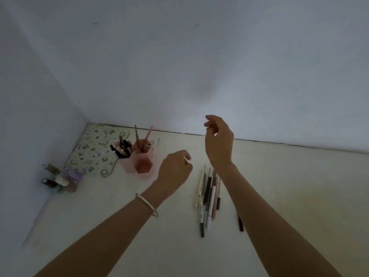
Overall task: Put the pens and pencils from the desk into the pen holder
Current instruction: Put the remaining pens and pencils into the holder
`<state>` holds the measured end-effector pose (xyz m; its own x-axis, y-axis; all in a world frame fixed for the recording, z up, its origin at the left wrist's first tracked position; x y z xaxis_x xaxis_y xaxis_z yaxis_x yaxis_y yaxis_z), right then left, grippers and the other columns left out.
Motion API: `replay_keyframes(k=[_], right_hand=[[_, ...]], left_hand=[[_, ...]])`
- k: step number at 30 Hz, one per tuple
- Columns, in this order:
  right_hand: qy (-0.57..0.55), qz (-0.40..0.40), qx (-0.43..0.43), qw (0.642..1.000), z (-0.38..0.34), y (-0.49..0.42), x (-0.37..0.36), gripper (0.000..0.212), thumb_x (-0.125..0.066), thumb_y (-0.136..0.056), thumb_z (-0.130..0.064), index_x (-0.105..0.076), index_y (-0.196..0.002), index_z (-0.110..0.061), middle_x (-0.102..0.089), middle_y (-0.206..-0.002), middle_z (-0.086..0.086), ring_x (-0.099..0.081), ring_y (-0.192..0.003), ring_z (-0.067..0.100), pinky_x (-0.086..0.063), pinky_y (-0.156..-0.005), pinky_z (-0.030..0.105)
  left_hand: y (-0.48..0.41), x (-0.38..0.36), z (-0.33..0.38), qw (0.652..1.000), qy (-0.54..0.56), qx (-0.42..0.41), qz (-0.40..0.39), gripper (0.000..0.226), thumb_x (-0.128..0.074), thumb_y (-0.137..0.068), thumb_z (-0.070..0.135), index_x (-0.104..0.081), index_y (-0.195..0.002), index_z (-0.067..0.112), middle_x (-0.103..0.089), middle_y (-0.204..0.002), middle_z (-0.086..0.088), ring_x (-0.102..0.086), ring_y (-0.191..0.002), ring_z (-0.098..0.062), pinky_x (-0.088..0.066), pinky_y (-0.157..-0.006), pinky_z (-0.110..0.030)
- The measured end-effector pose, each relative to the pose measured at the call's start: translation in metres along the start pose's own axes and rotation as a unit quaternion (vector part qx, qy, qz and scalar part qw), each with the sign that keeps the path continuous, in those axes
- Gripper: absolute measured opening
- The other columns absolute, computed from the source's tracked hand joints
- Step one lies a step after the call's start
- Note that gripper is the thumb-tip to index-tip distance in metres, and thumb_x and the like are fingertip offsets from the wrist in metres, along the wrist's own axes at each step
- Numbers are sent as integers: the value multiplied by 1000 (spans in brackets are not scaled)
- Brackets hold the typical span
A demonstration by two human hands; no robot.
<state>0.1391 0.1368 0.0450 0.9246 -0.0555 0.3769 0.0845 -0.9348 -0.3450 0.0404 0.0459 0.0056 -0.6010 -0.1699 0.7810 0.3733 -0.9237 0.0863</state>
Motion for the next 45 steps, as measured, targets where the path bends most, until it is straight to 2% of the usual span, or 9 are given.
replay_keyframes(k=[5, 13, 19, 24, 28, 30, 32, 38, 45], right_hand=[[18, 22, -59, 998, 31, 11, 58, 36, -43, -85, 7, -68, -98, -16, -67, -82, -6, -61, -76, 5, -49, -72, 20], [66, 20, -109, 992, 67, 52, 105, 35, -45, -86, 3, -67, -88, -25, -67, -80, -13, -59, -70, 0, -44, -63, 9], [203, -63, -197, 957, 108, 77, 115, 26, -48, -91, -3, -67, -107, -13, -64, -86, -7, -57, -72, 7, -37, -59, 9], [278, -157, -263, 911, 128, 106, 95, 24, -49, -92, -7, -59, -115, -7, -64, -102, 9, -58, -85, 20, -43, -69, 25], [358, -211, -228, 881, 131, 116, 82, 31, -42, -96, -5, -47, -126, -10, -57, -112, 14, -55, -89, 25, -47, -72, 31], [334, -211, -218, 893, 125, 103, 77, 47, -42, -95, -4, -38, -141, -13, -55, -115, 15, -58, -91, 27, -49, -74, 32], [280, -156, -187, 928, 108, 79, 74, 53, -47, -93, -4, -38, -144, -15, -55, -113, 14, -57, -82, 23, -45, -69, 29], [64, 26, -25, 997, 19, 14, 35, 45, -54, -89, -1, -53, -130, -18, -56, -98, 2, -52, -77, 0, -43, -74, 13], [-54, 12, 82, 995, -40, 9, -11, 41, -56, -88, 5, -55, -127, -8, -60, -95, 10, -57, -81, 9, -49, -81, 18]], left_hand=[[17, -77, -7, 982, -55, 93, -158, 22, -59, -88, 21, -62, -106, 10, -66, -107, -7, -64, -96, -23, -48, -75, -27], [10, -104, -3, 975, -117, 130, -136, 18, -61, -89, 25, -62, -99, 10, -67, -105, -8, -67, -93, -25, -49, -69, -27], [-8, -52, 11, 996, 19, 74, 43, 16, -64, -87, 28, -57, -87, 14, -65, -85, -3, -61, -72, -19, -46, -60, -29], [-14, 5, 26, 982, 118, -16, 144, 13, -66, -85, 21, -56, -91, 17, -64, -77, 6, -63, -69, -14, -48, -61, -22], [-9, 25, 21, 977, 139, -51, 150, 54, -66, -85, 14, -45, -134, 21, -59, -75, 13, -63, -67, -8, -55, -68, -21], [-10, 43, 8, 974, 149, -50, 165, 85, -67, -84, 11, -21, -152, 30, -59, -73, 10, -61, -64, -7, -48, -65, -6], [-14, 67, -9, 970, 148, -36, 191, 97, -69, -83, 12, -8, -154, 38, -60, -74, 6, -62, -63, -10, -51, -62, -14], [-29, 124, -59, 962, 95, -11, 254, 81, -73, -81, 9, -26, -141, 38, -57, -86, 5, -65, -63, -7, -55, -51, -19], [-48, 105, -78, 967, -111, -23, 229, 47, -63, -87, 9, -41, -127, 20, -62, -80, -1, -59, -66, -18, -52, -59, -35]])
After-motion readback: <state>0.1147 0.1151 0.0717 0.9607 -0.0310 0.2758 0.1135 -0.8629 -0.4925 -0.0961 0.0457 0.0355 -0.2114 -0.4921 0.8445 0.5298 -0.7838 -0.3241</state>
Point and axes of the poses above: each hand's wrist, its own y-axis away from the middle knuckle, its own x-axis out of the back of the hand, z = x × y, the point moved 1 cm from there along -y, towards the middle knuckle
